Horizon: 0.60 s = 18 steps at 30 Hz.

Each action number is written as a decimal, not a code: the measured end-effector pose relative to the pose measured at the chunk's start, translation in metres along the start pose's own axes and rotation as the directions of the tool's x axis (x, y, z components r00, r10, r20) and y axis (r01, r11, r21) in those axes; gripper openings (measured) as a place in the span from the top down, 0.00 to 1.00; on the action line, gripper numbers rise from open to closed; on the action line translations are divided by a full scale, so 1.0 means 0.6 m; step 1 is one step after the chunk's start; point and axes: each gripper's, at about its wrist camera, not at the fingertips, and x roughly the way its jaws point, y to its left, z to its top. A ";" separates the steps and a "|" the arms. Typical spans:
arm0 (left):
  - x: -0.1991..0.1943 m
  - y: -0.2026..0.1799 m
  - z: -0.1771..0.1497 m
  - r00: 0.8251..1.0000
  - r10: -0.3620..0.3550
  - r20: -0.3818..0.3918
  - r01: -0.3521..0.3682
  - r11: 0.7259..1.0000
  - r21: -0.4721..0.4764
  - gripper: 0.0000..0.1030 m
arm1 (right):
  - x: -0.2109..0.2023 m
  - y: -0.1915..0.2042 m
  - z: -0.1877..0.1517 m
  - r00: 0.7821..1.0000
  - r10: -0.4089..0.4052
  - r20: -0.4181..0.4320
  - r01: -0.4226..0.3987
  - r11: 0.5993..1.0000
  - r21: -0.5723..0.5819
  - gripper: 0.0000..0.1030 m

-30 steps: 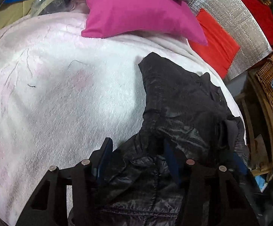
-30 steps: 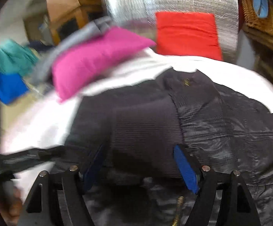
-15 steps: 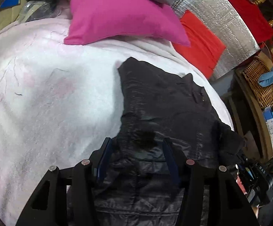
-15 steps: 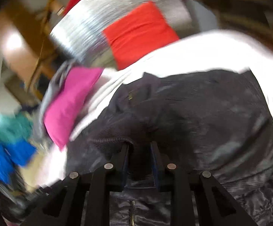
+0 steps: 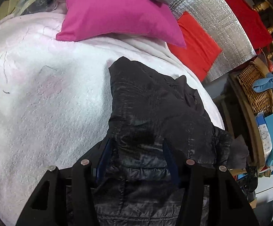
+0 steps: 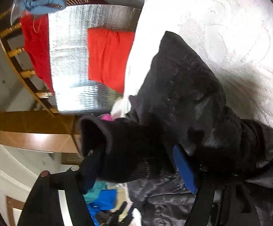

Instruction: Fold large clothes

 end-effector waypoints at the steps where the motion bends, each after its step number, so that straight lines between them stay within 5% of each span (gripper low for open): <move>1: 0.001 0.000 0.000 1.000 -0.003 -0.001 0.003 1.000 -0.004 0.45 | 0.000 -0.002 0.001 1.000 0.008 0.009 -0.008 1.000 0.005 0.25; 8: 0.005 0.003 0.004 1.000 -0.023 -0.009 0.023 1.000 -0.013 0.45 | -0.028 -0.015 0.009 0.986 0.136 0.092 -0.140 0.989 0.041 0.24; 14: 0.014 -0.003 0.001 1.000 -0.012 -0.017 0.012 1.000 0.005 0.45 | 0.021 0.021 0.008 0.995 -0.050 0.086 0.056 0.996 -0.075 0.24; 18: 0.020 -0.008 -0.002 1.000 0.005 -0.020 -0.004 1.000 0.030 0.45 | 0.057 0.024 0.005 0.968 -0.231 0.096 0.244 0.957 -0.155 0.56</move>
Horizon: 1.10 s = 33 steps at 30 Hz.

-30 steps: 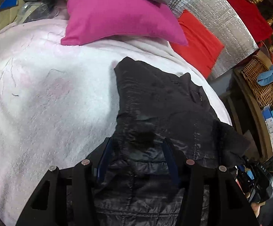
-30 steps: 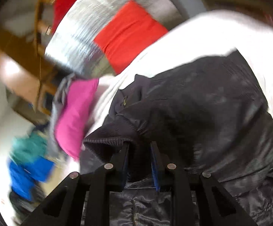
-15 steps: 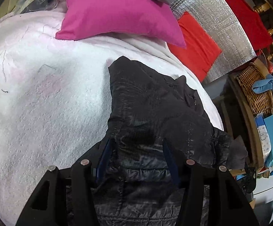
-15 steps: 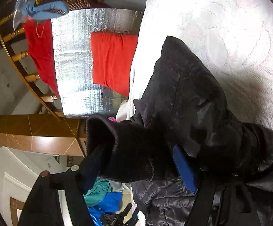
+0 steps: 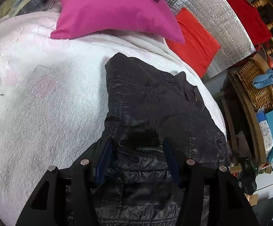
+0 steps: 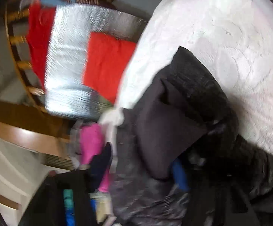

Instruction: Fold large clothes

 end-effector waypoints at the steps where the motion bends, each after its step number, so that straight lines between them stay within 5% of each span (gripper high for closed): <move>1: 0.002 0.000 -0.001 1.000 0.004 -0.002 -0.004 1.000 0.004 0.45 | 0.011 -0.005 -0.002 1.000 -0.021 -0.005 0.021 1.000 -0.001 0.69; 4: 0.007 -0.004 -0.002 0.999 0.030 -0.010 -0.030 0.999 0.027 0.45 | 0.011 -0.007 -0.002 0.999 -0.032 0.015 0.032 0.999 0.001 0.85; 11: -0.006 -0.021 -0.001 0.999 0.047 0.015 -0.048 0.996 0.077 0.45 | -0.060 0.085 -0.035 0.994 0.037 0.101 -0.021 0.989 -0.148 0.87; 15: -0.009 -0.020 -0.006 0.998 0.064 0.005 -0.064 0.993 0.094 0.45 | -0.098 0.104 -0.065 0.993 -0.020 0.113 0.044 0.977 -0.209 0.87; 21: -0.004 -0.016 -0.013 0.993 0.119 -0.007 -0.117 0.986 0.121 0.45 | -0.083 0.020 -0.064 0.969 -0.238 -0.072 0.224 0.960 -0.166 0.83; 23: -0.008 -0.016 -0.013 0.993 0.117 -0.006 -0.115 0.986 0.120 0.45 | -0.083 -0.003 -0.056 0.964 -0.219 -0.153 0.205 0.974 -0.098 0.81; 26: -0.019 -0.016 -0.010 0.996 0.086 0.002 -0.086 0.991 0.104 0.45 | -0.133 0.005 -0.038 0.974 -0.178 -0.138 0.162 0.980 -0.116 0.51; 27: -0.026 -0.015 -0.007 0.998 0.065 0.009 -0.065 0.993 0.095 0.45 | -0.152 0.012 -0.031 0.979 -0.180 -0.097 0.166 0.976 -0.141 0.25; 28: -0.030 -0.014 -0.004 0.999 0.051 0.016 -0.052 0.995 0.090 0.45 | -0.173 0.016 -0.024 0.981 -0.188 -0.041 0.179 0.970 -0.163 0.18; 31: -0.043 -0.013 0.008 0.998 0.020 0.055 -0.024 0.997 0.073 0.43 | -0.204 0.010 -0.001 0.974 -0.214 0.074 0.224 0.958 -0.177 0.18; 33: -0.043 -0.010 0.013 0.998 0.012 0.070 -0.015 0.998 0.054 0.38 | -0.182 0.003 0.012 0.976 -0.214 0.051 0.220 0.958 -0.183 0.18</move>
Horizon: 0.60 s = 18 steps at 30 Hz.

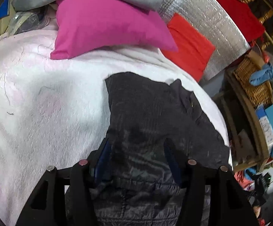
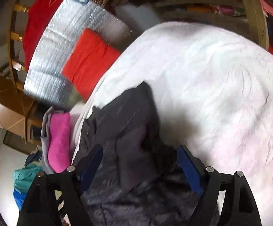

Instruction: Fold large clothes

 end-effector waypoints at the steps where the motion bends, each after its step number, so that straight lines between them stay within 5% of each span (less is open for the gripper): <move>1: 0.004 0.001 0.001 1.000 0.000 -0.004 0.000 1.000 -0.007 0.37 | 0.023 0.007 0.004 1.000 -0.006 -0.019 0.006 1.000 -0.007 0.18; 8: 0.066 -0.001 0.000 0.997 0.000 -0.083 -0.001 1.000 -0.014 0.37 | 0.139 0.022 0.011 0.993 -0.068 -0.101 0.058 0.994 -0.097 0.19; 13: 0.086 0.010 0.007 0.998 -0.020 -0.059 0.017 0.999 -0.045 0.41 | 0.164 0.040 -0.006 0.992 -0.090 -0.085 0.072 0.977 -0.201 0.53; 15: 0.094 0.009 0.008 0.999 0.014 -0.051 -0.015 0.999 -0.028 0.54 | 0.161 0.050 -0.010 0.993 -0.108 -0.057 0.091 0.967 -0.237 0.59; 18: 0.104 0.010 0.009 0.998 0.042 -0.048 -0.043 0.999 -0.011 0.61 | 0.158 0.053 -0.010 0.992 -0.117 -0.042 0.103 0.963 -0.247 0.62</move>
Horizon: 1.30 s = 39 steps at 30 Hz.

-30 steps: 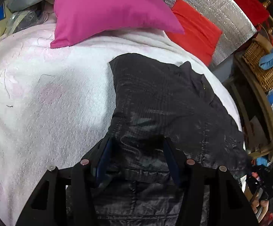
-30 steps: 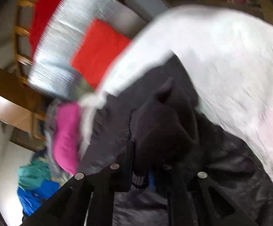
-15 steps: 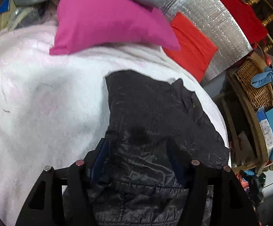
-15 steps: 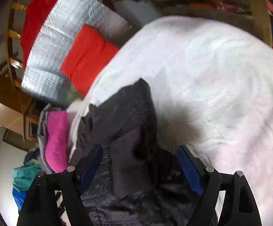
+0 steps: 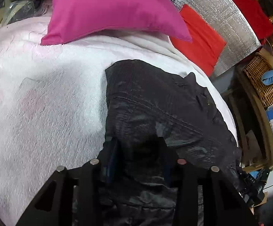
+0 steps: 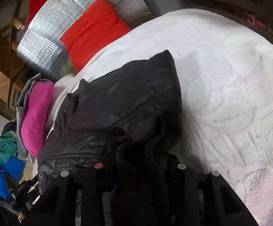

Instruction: Fold large clothes

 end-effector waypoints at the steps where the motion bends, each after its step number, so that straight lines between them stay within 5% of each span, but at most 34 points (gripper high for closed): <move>1: 0.001 0.001 0.001 1.000 0.003 0.000 -0.003 1.000 0.001 0.61 | 0.002 -0.001 0.000 1.000 -0.003 -0.001 0.003 1.000 -0.002 0.62; 5: 0.009 0.001 0.007 1.000 0.019 -0.016 -0.020 1.000 -0.013 0.56 | 0.008 -0.025 0.006 0.999 0.033 -0.027 -0.031 0.998 0.052 0.53; 7: 0.008 0.005 0.010 0.999 -0.001 -0.035 -0.001 0.999 -0.046 0.44 | 0.014 -0.043 0.007 0.996 0.079 -0.047 -0.074 0.991 0.112 0.35; 12: 0.010 0.004 0.009 0.999 -0.032 -0.038 0.029 0.997 -0.069 0.35 | 0.019 -0.047 0.011 0.988 0.152 -0.038 -0.147 0.982 0.123 0.24; 14: 0.011 -0.002 0.008 0.999 -0.028 -0.019 0.027 0.998 -0.049 0.36 | 0.023 -0.027 0.012 0.992 0.122 -0.025 -0.120 0.991 0.058 0.31; 15: 0.012 -0.005 0.010 0.999 -0.033 -0.006 0.032 0.999 -0.041 0.39 | 0.024 -0.015 0.013 0.997 0.070 -0.021 -0.070 0.997 0.016 0.44; 19: 0.010 -0.012 0.018 0.999 -0.011 0.040 0.010 1.000 0.009 0.68 | 0.003 0.015 0.022 0.996 0.058 0.061 -0.056 0.997 -0.049 0.70; 24: -0.012 -0.036 0.025 0.991 -0.028 0.129 0.018 0.996 0.084 0.74 | -0.038 0.049 0.032 0.968 0.079 0.238 -0.056 0.993 -0.105 0.72; 26: -0.010 -0.048 0.024 0.988 0.013 0.155 -0.035 0.990 0.137 0.74 | -0.027 0.046 0.035 0.973 0.053 0.226 -0.033 0.995 -0.091 0.72; 28: 0.013 -0.044 0.021 0.994 0.052 0.096 -0.067 0.986 0.150 0.73 | -0.003 0.031 0.033 0.983 0.025 0.180 -0.015 0.998 -0.057 0.72; 32: 0.018 -0.033 0.018 0.997 0.067 0.040 -0.071 0.993 0.096 0.62 | 0.030 -0.030 0.037 0.996 0.090 0.006 -0.090 0.985 0.149 0.49; 34: 0.011 -0.031 0.018 0.999 0.050 0.000 -0.050 0.996 0.068 0.45 | 0.025 -0.047 0.038 0.984 0.174 -0.035 -0.162 0.959 0.234 0.27; 39: -0.017 -0.020 0.007 0.998 0.051 -0.045 -0.050 0.998 0.031 0.38 | -0.004 -0.055 0.031 0.989 0.135 -0.068 -0.119 0.973 0.198 0.24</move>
